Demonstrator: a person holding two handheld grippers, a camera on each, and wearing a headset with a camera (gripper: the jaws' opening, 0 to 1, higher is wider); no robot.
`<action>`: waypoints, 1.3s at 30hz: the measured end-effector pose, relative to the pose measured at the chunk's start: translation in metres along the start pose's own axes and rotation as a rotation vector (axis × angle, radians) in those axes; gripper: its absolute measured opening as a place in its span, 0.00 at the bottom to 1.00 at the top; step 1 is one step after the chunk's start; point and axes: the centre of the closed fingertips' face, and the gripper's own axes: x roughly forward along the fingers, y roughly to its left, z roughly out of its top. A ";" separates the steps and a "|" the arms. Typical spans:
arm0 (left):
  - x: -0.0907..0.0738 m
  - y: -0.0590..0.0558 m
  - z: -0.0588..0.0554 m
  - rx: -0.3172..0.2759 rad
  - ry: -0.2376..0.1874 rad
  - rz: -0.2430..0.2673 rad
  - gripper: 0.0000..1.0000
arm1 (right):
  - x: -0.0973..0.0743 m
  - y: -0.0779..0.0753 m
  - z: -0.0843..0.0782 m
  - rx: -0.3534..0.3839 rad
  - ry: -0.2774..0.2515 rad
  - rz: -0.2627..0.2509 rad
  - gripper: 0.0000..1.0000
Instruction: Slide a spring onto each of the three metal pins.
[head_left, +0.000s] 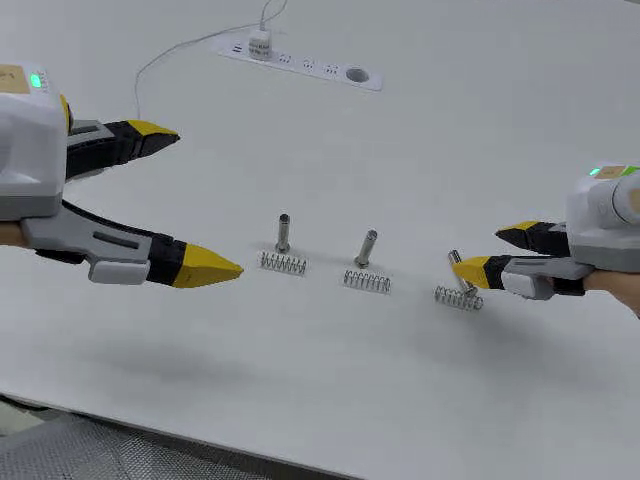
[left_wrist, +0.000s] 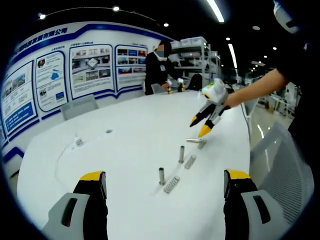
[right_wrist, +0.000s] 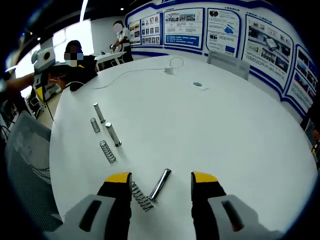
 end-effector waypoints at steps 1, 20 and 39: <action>0.000 -0.001 -0.001 -0.007 -0.002 0.001 0.99 | 0.004 0.000 -0.001 -0.007 0.009 0.006 0.48; -0.002 -0.002 -0.012 -0.040 0.028 0.006 0.99 | 0.033 -0.014 -0.012 0.140 0.077 0.003 0.30; 0.002 -0.008 -0.009 -0.069 -0.002 -0.013 0.99 | 0.040 -0.012 -0.020 0.257 0.149 -0.023 0.16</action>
